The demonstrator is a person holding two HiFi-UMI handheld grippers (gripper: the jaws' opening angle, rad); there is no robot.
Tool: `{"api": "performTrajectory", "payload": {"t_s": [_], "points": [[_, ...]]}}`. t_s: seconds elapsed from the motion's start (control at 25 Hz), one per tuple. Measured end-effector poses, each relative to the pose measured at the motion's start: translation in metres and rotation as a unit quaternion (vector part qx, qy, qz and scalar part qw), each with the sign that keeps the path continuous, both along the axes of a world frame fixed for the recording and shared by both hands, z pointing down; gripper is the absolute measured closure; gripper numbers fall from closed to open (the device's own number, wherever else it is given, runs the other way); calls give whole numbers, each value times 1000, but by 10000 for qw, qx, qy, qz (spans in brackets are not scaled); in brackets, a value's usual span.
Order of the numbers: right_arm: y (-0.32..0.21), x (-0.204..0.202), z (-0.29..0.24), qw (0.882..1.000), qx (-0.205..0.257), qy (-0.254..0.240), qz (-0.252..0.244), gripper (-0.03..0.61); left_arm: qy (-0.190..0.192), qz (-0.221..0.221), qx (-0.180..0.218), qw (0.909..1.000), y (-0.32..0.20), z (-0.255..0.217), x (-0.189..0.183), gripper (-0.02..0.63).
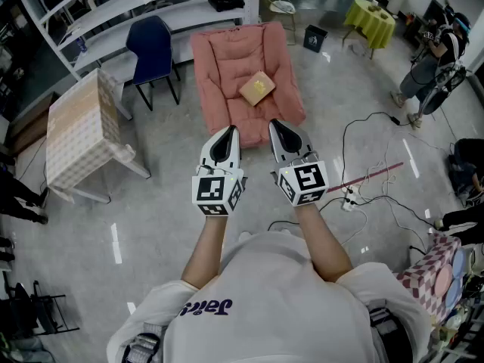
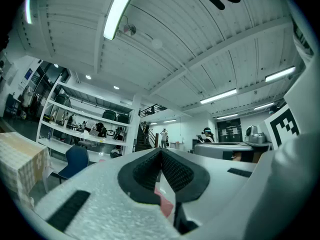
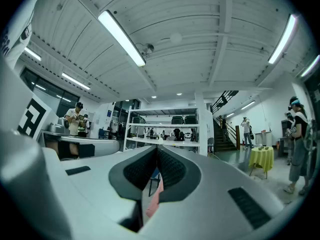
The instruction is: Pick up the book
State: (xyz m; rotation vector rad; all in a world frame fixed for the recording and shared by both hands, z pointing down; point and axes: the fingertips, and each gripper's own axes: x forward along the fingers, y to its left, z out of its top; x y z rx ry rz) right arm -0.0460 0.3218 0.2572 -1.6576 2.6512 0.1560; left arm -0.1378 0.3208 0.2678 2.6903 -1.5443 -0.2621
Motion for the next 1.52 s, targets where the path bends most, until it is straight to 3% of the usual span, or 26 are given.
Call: {"api": "performTrajectory", "payload": {"t_s": [0.24, 0.4, 0.6, 0.84, 1.2, 1.32, 1.44, 1.52], "points": [[5, -12, 27, 9994, -330, -56, 94, 565, 120, 25, -156, 9998, -1, 20, -17, 598], [2, 6, 56, 9960, -809, -248, 273, 565, 216, 125, -514, 9984, -3, 46, -7, 598], [-28, 21, 70, 9938, -972, -468, 252, 565, 42, 118, -750, 9971, -24, 65, 8, 598], [-105, 25, 82, 9922, -1010, -722, -139, 565, -98, -132, -891, 9959, -98, 79, 18, 598], [-254, 73, 77, 9883, -1177, -784, -577, 565, -279, -424, -849, 9951, -239, 69, 67, 598], [-288, 89, 76, 9873, -1231, -653, -764, 565, -308, -469, -848, 9948, -274, 67, 85, 598], [-309, 99, 75, 9869, -1196, -216, -1058, 565, -418, -489, -785, 9948, -305, 61, 102, 598], [-323, 121, 71, 9900, -1060, -155, -919, 565, -438, -595, -716, 9947, -319, 55, 108, 598]]}}
